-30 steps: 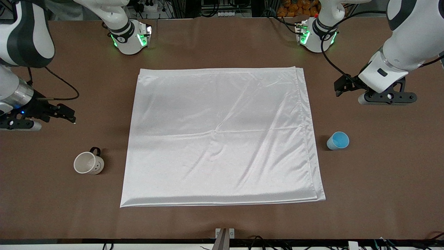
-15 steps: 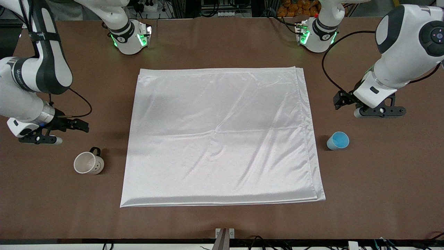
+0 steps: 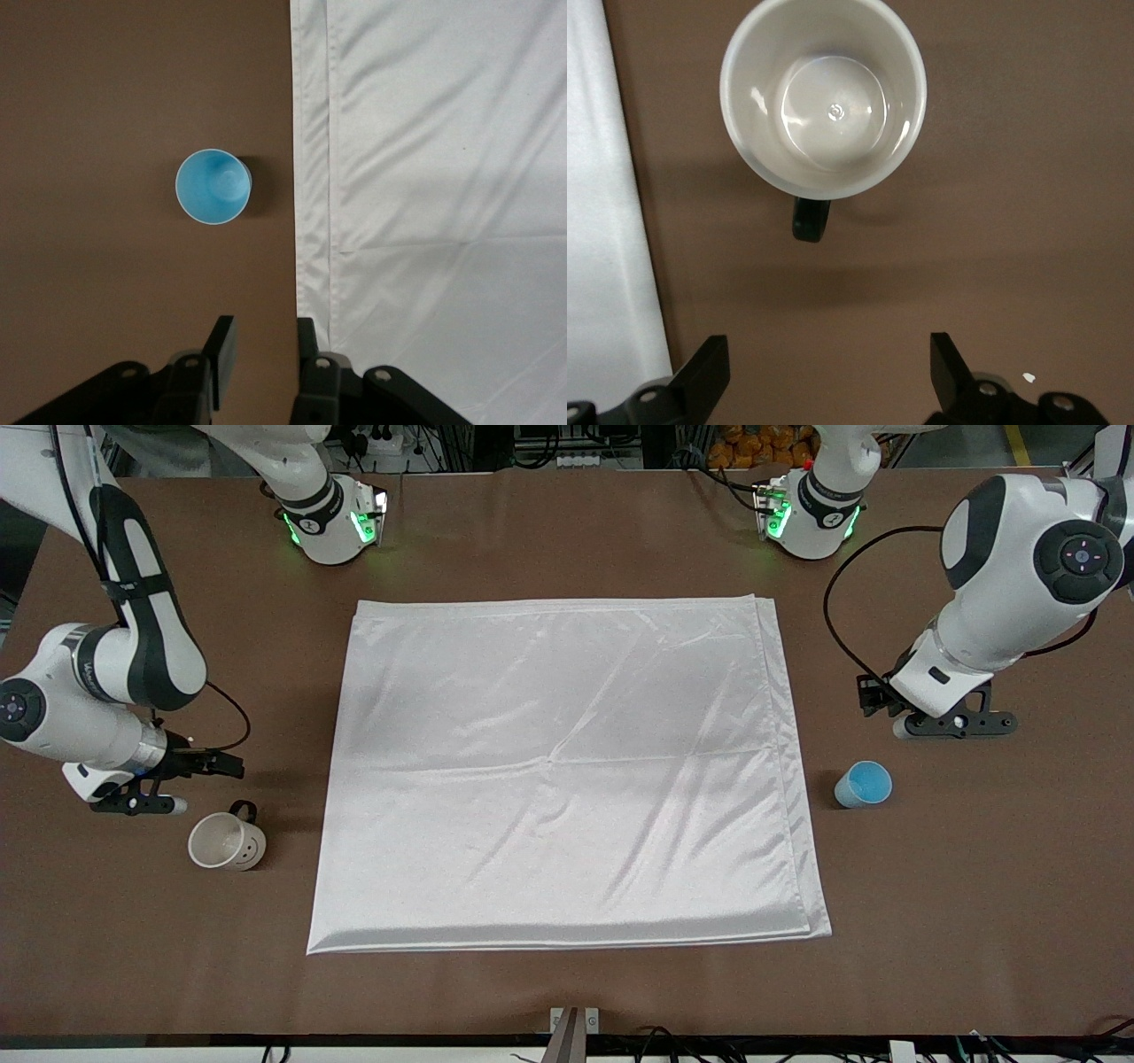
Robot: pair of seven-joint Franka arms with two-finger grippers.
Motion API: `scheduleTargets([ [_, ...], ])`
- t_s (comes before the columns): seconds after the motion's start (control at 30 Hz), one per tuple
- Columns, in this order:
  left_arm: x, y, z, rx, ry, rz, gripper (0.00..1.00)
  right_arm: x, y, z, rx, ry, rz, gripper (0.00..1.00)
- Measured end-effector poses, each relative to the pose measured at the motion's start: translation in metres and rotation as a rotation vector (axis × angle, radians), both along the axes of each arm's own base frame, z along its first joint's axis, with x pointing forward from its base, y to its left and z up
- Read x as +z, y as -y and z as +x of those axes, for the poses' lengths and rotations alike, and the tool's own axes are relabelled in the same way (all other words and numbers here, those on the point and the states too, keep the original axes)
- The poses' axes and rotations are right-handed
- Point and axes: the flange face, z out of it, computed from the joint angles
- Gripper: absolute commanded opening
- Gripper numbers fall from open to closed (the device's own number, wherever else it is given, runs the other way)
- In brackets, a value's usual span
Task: Place blue cup into white mug on cloth
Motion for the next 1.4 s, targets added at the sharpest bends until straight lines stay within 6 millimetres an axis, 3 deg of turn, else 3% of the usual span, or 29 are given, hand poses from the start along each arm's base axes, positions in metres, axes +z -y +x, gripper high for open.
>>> scheduleTargets([
  [0.27, -0.012, -0.002, 0.005, 0.003, -0.008, -0.001, 0.27, -0.028, 0.005, 0.002, 0.012, 0.004, 0.003, 1.0],
  [0.47, -0.021, -0.009, 0.011, 0.015, -0.002, -0.002, 0.48, -0.044, 0.004, 0.005, 0.016, 0.019, 0.002, 1.0],
  [0.7, -0.046, -0.01, 0.024, 0.003, 0.02, 0.008, 0.57, -0.065, 0.004, 0.007, 0.02, 0.031, 0.002, 1.0],
  [0.9, -0.071, -0.009, 0.033, 0.0, 0.027, 0.0, 0.66, -0.071, 0.0, 0.01, 0.027, 0.037, 0.002, 1.0],
  [1.4, -0.133, -0.01, 0.053, -0.02, 0.058, 0.0, 0.66, -0.076, -0.006, 0.025, 0.041, 0.092, -0.002, 1.0],
])
